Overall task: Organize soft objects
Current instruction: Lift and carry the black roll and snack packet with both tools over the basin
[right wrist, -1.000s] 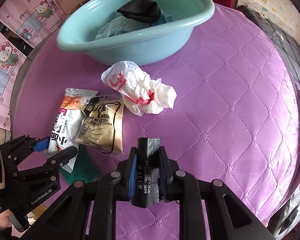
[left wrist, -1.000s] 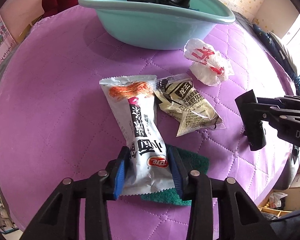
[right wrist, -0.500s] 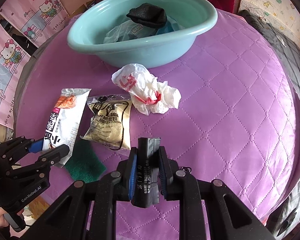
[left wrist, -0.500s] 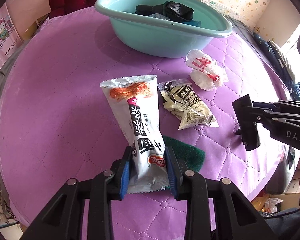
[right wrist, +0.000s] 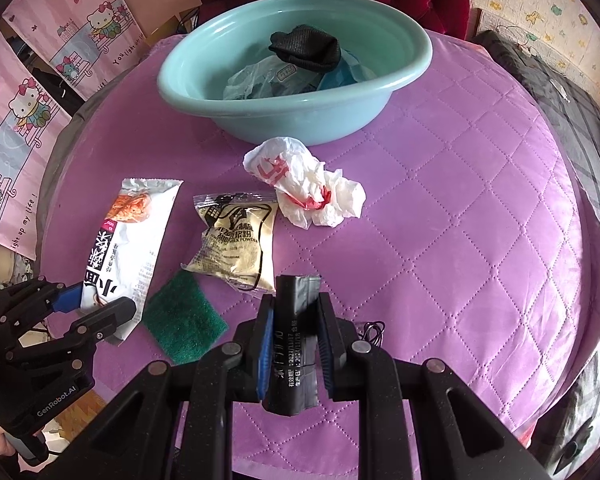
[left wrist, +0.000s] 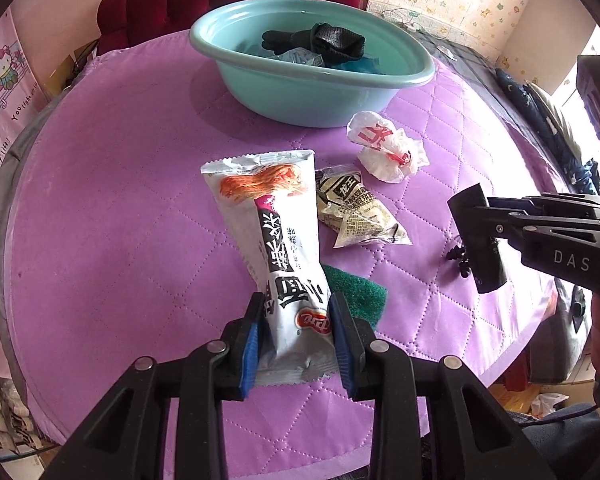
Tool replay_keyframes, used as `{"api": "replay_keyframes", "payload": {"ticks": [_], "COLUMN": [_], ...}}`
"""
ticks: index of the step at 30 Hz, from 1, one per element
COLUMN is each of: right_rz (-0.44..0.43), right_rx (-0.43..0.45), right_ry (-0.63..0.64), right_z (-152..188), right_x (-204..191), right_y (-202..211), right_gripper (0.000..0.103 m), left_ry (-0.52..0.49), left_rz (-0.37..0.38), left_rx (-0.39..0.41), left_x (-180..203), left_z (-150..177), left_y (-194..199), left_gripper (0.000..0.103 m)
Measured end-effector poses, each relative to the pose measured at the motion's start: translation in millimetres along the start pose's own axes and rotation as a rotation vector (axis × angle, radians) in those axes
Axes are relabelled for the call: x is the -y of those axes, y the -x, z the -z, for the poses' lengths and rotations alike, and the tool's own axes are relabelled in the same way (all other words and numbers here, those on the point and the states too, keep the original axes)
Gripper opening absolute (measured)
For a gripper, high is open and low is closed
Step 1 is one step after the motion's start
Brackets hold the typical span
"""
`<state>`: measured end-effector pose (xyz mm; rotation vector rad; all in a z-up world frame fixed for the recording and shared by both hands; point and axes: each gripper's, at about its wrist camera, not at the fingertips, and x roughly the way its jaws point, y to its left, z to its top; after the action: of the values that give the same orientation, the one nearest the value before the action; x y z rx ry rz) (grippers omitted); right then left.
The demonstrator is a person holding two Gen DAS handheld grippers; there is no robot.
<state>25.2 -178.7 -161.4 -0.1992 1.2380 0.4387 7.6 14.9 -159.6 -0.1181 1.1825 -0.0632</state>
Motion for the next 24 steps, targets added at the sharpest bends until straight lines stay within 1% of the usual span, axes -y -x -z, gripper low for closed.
{"api": "replay_keyframes", "payload": {"ticks": [6, 10, 17, 24], "right_rz": [0.009, 0.007, 0.012, 0.006], "right_rx": [0.026, 0.037, 0.047, 0.068], "right_ry": [0.020, 0.024, 0.030, 0.026], "right_z": [3, -2, -10, -24], "right_x": [-7, -6, -5, -5], "right_y": [14, 23, 39, 53], "right_gripper": [0.020, 0.020, 0.020, 0.020], "left_ry": [-0.017, -0.032, -0.053, -0.077], "left_rz": [0.018, 0.025, 0.051, 0.083], "left_rx": [0.023, 0.042, 0.074, 0.099], "left_x": [5, 7, 16, 25], "left_z": [4, 3, -10, -22], "left_y": [21, 34, 53, 69], "left_gripper": [0.035, 0.035, 0.035, 0.035]}}
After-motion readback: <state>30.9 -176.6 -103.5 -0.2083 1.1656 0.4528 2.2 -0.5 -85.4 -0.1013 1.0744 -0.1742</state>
